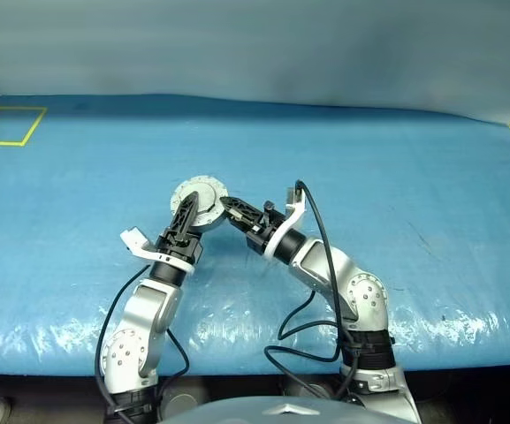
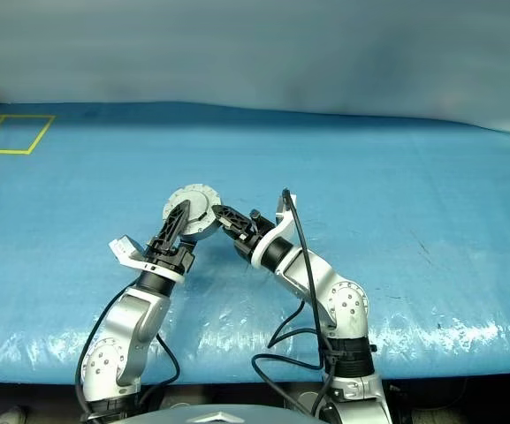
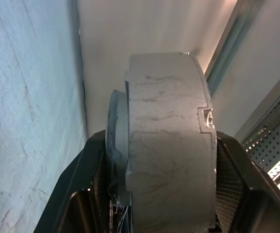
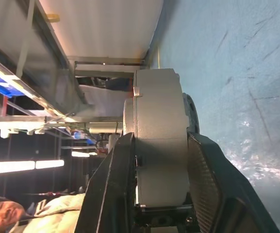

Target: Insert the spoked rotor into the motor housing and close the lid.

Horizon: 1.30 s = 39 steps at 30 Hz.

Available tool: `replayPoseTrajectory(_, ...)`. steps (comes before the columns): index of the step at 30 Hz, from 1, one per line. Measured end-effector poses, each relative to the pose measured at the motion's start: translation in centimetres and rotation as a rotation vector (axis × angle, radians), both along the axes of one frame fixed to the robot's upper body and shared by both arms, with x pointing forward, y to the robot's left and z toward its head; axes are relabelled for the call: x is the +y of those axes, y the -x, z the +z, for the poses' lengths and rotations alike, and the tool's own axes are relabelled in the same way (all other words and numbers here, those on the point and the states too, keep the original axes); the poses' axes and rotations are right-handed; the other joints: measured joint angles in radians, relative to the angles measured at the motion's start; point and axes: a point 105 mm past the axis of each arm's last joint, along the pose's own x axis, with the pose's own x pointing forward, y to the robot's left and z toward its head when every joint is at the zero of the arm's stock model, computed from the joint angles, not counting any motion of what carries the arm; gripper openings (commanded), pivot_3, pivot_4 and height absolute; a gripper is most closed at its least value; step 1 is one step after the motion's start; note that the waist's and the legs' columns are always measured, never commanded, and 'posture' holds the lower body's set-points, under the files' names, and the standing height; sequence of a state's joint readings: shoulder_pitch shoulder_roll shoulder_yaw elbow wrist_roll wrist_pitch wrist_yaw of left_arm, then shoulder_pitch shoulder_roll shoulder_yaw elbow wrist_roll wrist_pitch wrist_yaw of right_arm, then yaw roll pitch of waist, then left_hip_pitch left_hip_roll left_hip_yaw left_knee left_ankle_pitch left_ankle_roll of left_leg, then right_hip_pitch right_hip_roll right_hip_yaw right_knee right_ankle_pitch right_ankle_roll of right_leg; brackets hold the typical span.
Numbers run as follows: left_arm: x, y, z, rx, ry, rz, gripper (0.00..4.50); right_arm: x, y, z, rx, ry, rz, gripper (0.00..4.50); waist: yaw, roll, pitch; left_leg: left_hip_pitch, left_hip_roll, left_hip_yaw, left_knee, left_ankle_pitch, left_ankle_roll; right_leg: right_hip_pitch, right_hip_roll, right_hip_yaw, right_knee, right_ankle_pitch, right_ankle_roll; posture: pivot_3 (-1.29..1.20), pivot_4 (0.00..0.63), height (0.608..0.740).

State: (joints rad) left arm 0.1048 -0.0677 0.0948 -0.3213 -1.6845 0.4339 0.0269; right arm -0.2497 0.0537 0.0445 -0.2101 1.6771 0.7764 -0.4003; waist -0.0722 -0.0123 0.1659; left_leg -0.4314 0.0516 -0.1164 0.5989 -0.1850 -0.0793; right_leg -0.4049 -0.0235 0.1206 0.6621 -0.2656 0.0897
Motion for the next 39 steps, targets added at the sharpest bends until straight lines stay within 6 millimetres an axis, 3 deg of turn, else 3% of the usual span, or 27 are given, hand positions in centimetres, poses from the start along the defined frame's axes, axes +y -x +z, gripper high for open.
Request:
replayPoseTrajectory(1,-0.1,0.0,0.0,0.002,0.002,-0.002,2.34,0.0,0.0,0.0,-0.016,0.013,-0.002,1.73,0.000,0.000,0.000,0.000,0.000,0.000,0.000,0.000,0.000,0.000,0.000,0.000,0.000,0.000,0.000,0.00,0.150,0.740)
replayPoseTrajectory(5,-0.4,-0.4,0.0,0.027,-0.030,0.004,2.34,-0.9,0.3,0.1,-0.106,0.069,-0.021,2.87,0.005,0.000,0.000,0.000,0.000,0.000,0.001,0.000,0.000,0.001,0.000,0.000,0.000,0.000,0.000,0.00,0.150,0.740)
replayPoseTrajectory(10,0.9,-2.7,-0.4,0.082,-0.114,0.073,2.34,-2.7,1.0,-0.5,-0.389,0.471,-0.008,4.49,0.011,0.001,0.000,0.001,-0.001,0.000,0.006,0.000,0.000,0.003,0.000,0.000,0.000,-0.002,0.004,0.00,0.150,0.740)
replayPoseTrajectory(17,3.1,-7.6,-0.5,0.113,-0.301,0.097,2.34,-4.3,0.6,-3.3,-0.566,0.861,-0.050,4.50,0.015,0.000,0.001,0.000,-0.002,-0.001,0.012,0.000,0.000,0.005,0.000,0.001,-0.001,-0.001,0.006,0.00,0.150,0.740)
replayPoseTrajectory(23,2.8,-12.6,-1.1,0.156,-0.453,0.072,2.34,-5.4,0.3,-4.5,-0.817,1.201,-0.143,4.50,0.028,0.000,0.001,-0.001,-0.004,-0.001,0.012,0.001,0.001,0.005,-0.001,0.001,-0.003,0.002,0.012,0.00,0.150,0.740)
replayPoseTrajectory(31,0.6,-15.8,-1.7,0.155,-0.578,-0.042,2.34,-5.1,1.2,-5.8,-0.878,1.280,-0.161,4.50,0.027,-0.002,0.002,-0.004,-0.004,-0.002,0.011,0.001,0.001,0.003,-0.001,0.000,-0.003,0.001,0.011,0.00,0.150,0.740)
replayPoseTrajectory(37,0.1,-16.7,-2.8,0.202,-0.644,-0.074,2.34,-5.2,1.3,-6.1,-0.874,1.296,-0.169,4.50,0.019,-0.002,0.002,-0.003,-0.004,-0.002,0.011,0.001,0.001,0.004,-0.001,0.000,-0.003,0.001,0.011,0.00,0.150,0.740)
replayPoseTrajectory(39,0.2,-16.9,-2.8,0.211,-0.673,-0.072,3.08,-5.3,1.1,-6.0,-0.873,1.294,-0.179,4.50,0.018,-0.002,0.002,-0.001,-0.004,-0.002,0.011,0.001,0.000,0.006,-0.001,0.000,-0.002,0.001,0.012,0.00,0.150,0.740)
